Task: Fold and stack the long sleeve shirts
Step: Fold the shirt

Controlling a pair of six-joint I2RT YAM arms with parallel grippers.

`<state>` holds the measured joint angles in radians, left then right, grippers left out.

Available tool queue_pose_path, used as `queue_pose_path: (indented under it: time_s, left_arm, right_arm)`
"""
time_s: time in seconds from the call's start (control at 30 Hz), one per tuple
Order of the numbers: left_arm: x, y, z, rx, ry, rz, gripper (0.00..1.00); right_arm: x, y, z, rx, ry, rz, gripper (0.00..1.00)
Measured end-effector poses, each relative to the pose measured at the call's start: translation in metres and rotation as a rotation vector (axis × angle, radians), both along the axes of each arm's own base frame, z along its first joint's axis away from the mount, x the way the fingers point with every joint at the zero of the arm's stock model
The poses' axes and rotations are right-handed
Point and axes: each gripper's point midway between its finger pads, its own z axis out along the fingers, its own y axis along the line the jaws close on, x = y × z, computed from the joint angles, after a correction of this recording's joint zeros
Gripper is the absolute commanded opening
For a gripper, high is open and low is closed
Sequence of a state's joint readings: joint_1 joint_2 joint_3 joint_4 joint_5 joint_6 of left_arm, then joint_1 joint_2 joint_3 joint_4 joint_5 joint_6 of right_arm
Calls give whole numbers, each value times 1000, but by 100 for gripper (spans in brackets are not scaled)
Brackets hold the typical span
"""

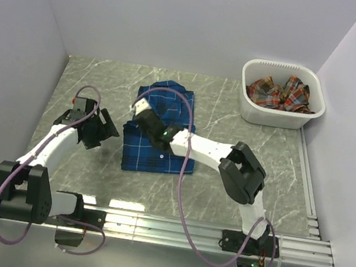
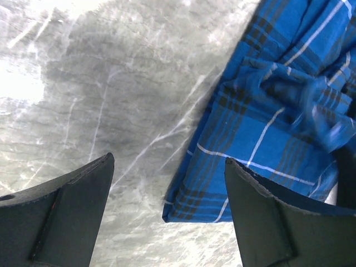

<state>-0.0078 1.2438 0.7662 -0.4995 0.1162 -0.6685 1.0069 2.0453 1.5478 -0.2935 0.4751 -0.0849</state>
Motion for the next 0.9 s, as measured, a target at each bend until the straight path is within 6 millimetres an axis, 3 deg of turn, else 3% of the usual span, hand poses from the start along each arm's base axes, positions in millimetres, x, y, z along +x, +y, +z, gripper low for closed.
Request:
queue_pose_path:
  time_s: [0.17, 0.37, 0.43, 0.5, 0.6, 0.77, 0.9]
  left_arm:
    - [-3, -8, 0, -10, -2, -28, 86]
    - [-6, -24, -2, -10, 3, -82, 86]
    - [-7, -29, -5, -10, 18, -96, 86]
    - [-7, -35, -8, -10, 36, -113, 86]
    - [3, -43, -4, -5, 36, -128, 84]
    - [25, -56, 23, -17, -31, -142, 67]
    - [40, -75, 42, -34, -80, -171, 42]
  right_arm:
    - [41, -25, 7, 126, 61, -142, 20]
    - [64, -45, 1, 222, 137, -252, 23]
    - [65, -47, -1, 248, 168, -266, 30]
    - [65, -47, -2, 282, 195, -271, 44]
    - [62, -46, 6, 325, 227, -261, 57]
    - [52, -46, 64, 462, 213, -219, 57]
    - [42, -58, 112, 588, 185, -195, 49]
